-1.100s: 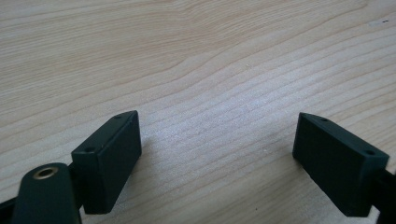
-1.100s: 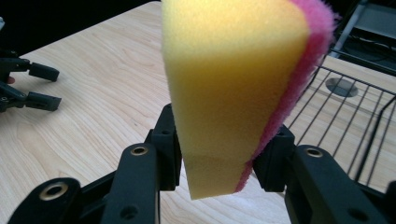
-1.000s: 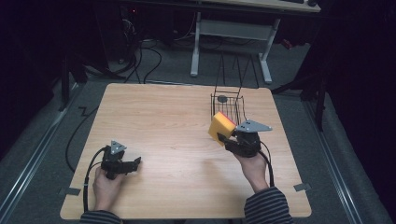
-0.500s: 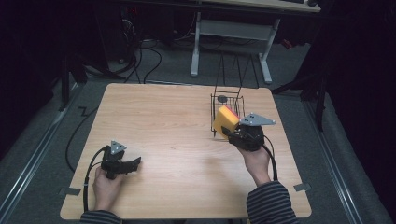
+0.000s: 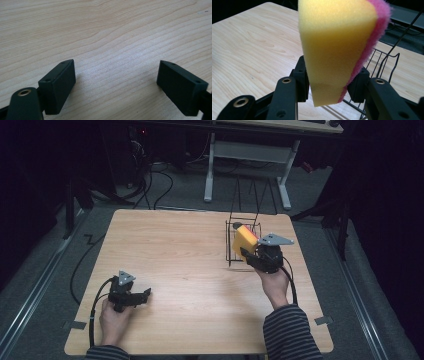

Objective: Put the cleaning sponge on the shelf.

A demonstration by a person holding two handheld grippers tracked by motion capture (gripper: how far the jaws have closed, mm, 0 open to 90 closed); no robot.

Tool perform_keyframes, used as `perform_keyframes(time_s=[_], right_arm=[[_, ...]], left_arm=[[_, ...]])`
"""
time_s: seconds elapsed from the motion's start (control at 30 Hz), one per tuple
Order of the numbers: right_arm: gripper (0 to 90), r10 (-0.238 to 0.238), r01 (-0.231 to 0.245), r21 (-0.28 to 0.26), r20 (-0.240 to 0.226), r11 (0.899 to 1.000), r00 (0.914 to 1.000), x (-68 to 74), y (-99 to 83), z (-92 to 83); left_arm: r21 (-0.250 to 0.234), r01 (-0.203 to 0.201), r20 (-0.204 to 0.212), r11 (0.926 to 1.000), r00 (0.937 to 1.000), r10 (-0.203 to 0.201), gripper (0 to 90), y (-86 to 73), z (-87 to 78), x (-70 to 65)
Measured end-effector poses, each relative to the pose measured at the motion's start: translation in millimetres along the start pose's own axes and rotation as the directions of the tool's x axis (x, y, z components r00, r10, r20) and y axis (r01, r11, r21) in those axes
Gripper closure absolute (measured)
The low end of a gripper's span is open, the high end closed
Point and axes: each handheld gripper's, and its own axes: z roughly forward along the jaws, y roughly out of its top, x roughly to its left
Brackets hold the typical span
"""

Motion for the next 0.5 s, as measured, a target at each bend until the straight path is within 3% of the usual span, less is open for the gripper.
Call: perform_keyframes(time_s=[0.37, 0.5], right_arm=[[59.7, -0.014, 0.013, 0.025, 0.064, 1.000, 0.9979, -7.8, 3.3, 18.0], [59.7, -0.019, 0.013, 0.060, 0.095, 0.998, 0.9953, -10.7, 3.4, 31.1]], left_arm=[[0.000, 0.000, 0.000, 1.0000, 1.0000, 0.000, 16.0, 0.0, 0.0, 0.0], [0.000, 0.000, 0.000, 1.0000, 1.0000, 0.000, 16.0, 0.0, 0.0, 0.0]])
